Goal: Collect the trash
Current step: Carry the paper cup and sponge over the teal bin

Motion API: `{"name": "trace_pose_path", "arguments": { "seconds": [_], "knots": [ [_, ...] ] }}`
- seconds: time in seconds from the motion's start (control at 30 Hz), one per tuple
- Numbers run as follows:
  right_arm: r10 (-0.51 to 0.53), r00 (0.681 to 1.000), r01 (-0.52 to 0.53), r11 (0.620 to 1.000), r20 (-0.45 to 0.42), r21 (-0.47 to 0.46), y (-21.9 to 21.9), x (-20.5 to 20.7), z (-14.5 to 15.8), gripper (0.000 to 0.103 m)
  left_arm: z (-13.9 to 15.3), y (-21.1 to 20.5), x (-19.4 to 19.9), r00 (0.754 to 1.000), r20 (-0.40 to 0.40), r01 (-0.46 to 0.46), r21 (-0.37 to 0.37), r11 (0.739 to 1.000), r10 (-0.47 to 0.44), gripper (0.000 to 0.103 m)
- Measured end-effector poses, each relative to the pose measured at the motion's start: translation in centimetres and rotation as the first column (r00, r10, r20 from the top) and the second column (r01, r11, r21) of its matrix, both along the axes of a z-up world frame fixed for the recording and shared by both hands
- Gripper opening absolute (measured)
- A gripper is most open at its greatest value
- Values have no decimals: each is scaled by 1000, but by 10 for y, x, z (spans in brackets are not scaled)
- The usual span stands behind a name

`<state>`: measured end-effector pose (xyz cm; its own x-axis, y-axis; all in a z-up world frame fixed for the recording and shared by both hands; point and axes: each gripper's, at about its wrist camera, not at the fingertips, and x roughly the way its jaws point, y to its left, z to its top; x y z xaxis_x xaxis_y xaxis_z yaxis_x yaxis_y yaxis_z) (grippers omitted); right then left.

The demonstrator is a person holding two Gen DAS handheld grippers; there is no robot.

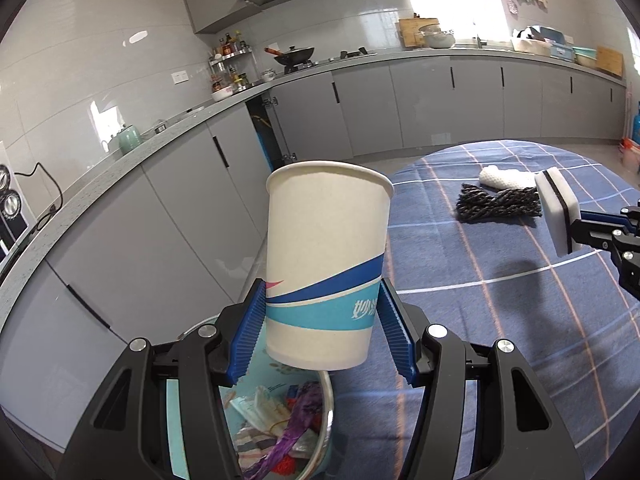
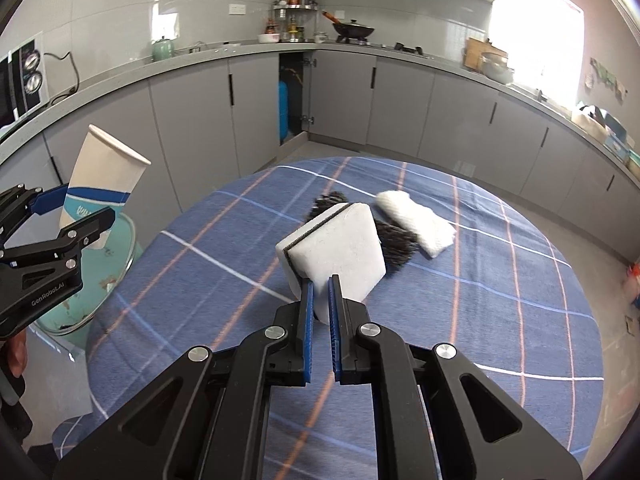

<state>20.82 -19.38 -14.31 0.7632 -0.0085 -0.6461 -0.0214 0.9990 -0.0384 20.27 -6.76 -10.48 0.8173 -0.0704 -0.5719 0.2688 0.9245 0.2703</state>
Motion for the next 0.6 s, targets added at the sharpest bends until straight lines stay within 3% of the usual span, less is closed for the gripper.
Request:
{"name": "trace_pose_path", "arguments": {
  "seconds": [0.6],
  "knots": [
    [122, 993, -122, 993, 6, -10, 62, 1, 2, 8, 0, 59, -10, 995, 16, -96, 33, 995, 96, 56]
  ]
}}
